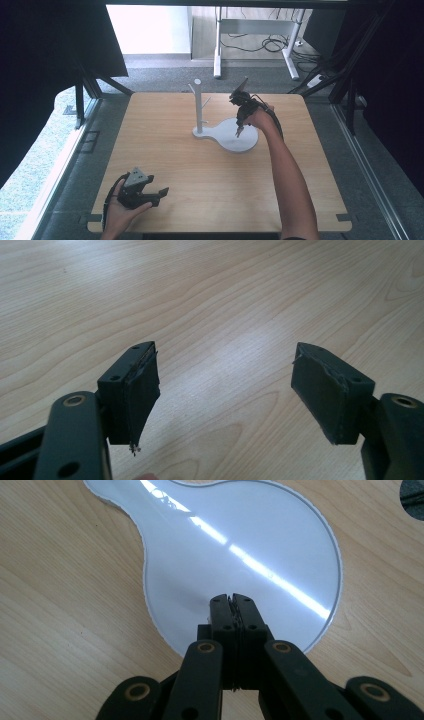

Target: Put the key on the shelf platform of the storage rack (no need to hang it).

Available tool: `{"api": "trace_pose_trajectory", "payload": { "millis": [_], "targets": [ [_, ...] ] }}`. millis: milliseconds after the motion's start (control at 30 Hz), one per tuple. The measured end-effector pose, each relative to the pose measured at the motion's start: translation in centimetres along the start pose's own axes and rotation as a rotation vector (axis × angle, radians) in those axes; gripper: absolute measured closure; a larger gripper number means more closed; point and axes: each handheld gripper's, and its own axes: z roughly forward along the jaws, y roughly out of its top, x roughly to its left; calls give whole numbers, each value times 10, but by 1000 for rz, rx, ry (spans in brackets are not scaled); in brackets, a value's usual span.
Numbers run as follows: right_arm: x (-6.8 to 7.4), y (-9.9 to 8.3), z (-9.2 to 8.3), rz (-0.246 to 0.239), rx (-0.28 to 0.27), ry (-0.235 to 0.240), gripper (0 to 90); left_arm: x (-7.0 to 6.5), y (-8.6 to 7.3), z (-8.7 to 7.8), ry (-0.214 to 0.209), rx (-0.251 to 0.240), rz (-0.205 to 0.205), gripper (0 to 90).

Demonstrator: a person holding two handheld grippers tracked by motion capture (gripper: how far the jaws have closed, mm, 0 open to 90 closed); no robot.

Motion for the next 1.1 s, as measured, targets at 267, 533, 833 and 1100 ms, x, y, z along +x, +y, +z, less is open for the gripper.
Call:
{"api": "trace_pose_trajectory", "payload": {
  "millis": [267, 533, 833, 1100],
  "targets": [
    [0, 2, 10, 12, -14, 0, 896, -1, 0, 1, -4, 2, 9, 274],
    [0, 4, 22, 1, -8, -7, 896, 3, -1, 0, 4, 2, -1, 274],
    [-1, 5, 28, 27, -34, -6, 896, 3, -1, -2, 3, -2, 0, 274],
    [-6, 2, 31, 41, -53, -21, 894, 3, -1, -2, 5, -3, 1, 274]
  ]
}}
